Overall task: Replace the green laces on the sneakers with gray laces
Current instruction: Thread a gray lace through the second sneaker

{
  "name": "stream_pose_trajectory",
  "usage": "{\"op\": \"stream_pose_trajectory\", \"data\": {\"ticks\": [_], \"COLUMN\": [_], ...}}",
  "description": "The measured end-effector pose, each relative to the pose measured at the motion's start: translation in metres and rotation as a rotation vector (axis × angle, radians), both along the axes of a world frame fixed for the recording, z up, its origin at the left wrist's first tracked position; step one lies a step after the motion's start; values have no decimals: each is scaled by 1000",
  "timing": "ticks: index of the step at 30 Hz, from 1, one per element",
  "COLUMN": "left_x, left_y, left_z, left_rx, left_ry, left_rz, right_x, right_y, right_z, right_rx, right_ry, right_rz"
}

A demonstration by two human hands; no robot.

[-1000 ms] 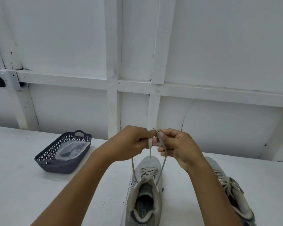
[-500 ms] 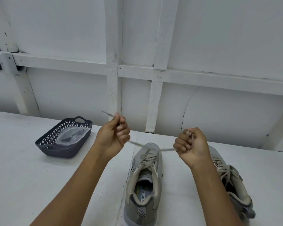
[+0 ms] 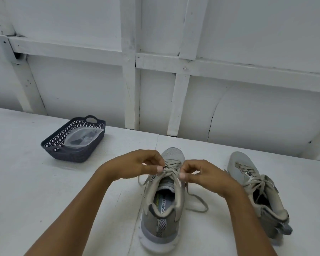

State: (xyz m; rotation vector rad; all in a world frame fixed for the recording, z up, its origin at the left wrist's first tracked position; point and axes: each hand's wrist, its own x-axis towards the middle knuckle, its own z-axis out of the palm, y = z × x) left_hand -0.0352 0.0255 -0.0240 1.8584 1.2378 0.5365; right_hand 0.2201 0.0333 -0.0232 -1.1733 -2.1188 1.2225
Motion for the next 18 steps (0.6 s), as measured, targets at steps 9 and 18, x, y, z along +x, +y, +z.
{"op": "stream_pose_trajectory", "data": {"ticks": [9,18], "left_x": [-12,-1], "left_y": [-4,-17], "left_z": [-1,-5], "left_rx": [9,-80], "left_ry": [45,-637], "left_rz": [-98,108], "right_x": [10,-4], "right_y": [5,-3], "right_z": [-14,-14], "right_rx": [-10,-314], "right_ry": [-15,678], "right_rz": [-26,-157]}}
